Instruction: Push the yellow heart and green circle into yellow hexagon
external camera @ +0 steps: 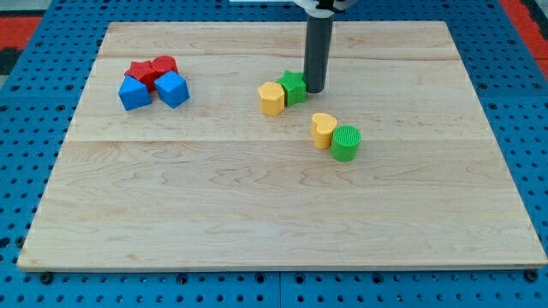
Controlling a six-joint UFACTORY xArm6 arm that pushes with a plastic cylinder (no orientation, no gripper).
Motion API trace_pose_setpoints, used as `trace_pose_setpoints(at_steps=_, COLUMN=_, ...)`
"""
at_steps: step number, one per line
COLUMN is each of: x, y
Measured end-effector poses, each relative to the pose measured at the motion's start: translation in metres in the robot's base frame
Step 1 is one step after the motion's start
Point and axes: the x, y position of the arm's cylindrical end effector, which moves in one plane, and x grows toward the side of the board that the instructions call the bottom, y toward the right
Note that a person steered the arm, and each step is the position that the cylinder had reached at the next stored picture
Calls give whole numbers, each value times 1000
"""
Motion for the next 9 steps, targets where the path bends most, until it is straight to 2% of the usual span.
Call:
trace_pose_setpoints(at_steps=1, x=-57, y=4)
trace_pose_setpoints(at_steps=2, x=-1, y=-1)
trace_pose_setpoints(at_steps=3, x=7, y=-11)
trace_pose_setpoints(at_steps=4, x=-19, y=29)
trace_pose_setpoints(at_steps=5, x=-8, y=128)
trace_pose_setpoints(at_steps=6, x=86, y=159)
trace_pose_setpoints(at_steps=7, x=145, y=115)
trace_pose_setpoints(at_steps=8, x=135, y=57)
trace_pose_setpoints(at_steps=9, x=83, y=28)
